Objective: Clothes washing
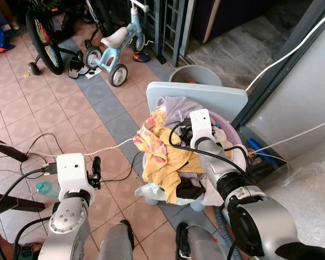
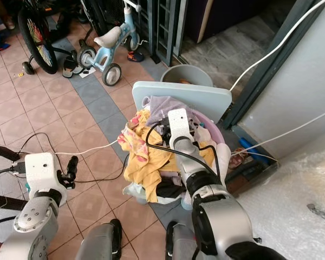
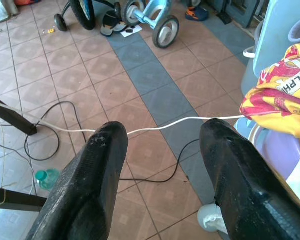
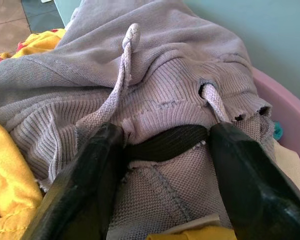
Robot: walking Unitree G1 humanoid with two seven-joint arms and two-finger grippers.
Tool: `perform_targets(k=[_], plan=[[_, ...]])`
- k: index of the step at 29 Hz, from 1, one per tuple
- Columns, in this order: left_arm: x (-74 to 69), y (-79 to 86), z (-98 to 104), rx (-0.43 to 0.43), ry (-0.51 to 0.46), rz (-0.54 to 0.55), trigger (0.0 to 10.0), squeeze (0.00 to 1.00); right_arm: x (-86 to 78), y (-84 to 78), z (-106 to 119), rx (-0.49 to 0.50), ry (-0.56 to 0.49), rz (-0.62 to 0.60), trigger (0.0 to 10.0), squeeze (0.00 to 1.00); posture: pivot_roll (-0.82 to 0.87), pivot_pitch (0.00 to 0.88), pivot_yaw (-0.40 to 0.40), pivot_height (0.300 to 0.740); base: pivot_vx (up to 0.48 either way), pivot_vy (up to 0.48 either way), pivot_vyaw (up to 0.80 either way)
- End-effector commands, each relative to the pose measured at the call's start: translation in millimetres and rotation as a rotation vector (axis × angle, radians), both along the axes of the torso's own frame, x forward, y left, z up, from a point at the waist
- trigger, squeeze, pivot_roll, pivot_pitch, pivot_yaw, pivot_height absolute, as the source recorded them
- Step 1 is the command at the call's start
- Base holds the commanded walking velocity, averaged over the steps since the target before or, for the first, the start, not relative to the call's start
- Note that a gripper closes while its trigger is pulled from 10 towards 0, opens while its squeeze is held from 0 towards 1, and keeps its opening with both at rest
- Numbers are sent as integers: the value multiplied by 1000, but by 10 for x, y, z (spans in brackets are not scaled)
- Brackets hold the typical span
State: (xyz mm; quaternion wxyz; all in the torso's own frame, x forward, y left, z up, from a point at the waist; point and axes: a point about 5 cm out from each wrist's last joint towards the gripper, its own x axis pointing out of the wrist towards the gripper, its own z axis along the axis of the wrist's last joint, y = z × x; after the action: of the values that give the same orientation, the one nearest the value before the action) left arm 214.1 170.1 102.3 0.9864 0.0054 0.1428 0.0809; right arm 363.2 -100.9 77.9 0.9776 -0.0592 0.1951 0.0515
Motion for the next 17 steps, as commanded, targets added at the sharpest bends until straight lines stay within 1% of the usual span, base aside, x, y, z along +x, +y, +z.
perform_targets(k=[1,5,10,14,17], plan=[[-25,16,-54,8,24,19,10000,0,-63,-17,-123,28,70,-10,0,0,182,203,-21,740,0,0,0],[11,5,-54,8,18,17,10000,0,-111,-14,-197,71,106,-10,0,0,176,195,-21,740,0,0,0],[68,-7,-55,9,10,13,10000,0,-155,-67,-272,114,136,-32,0,0,162,182,-22,740,0,0,0],[80,-9,-60,8,9,13,10000,0,-162,-73,-282,123,142,-32,0,0,158,179,-22,740,0,0,0],[103,-20,-66,10,6,4,10000,0,-164,-69,-285,155,150,-34,0,0,156,171,-21,740,0,0,0]])
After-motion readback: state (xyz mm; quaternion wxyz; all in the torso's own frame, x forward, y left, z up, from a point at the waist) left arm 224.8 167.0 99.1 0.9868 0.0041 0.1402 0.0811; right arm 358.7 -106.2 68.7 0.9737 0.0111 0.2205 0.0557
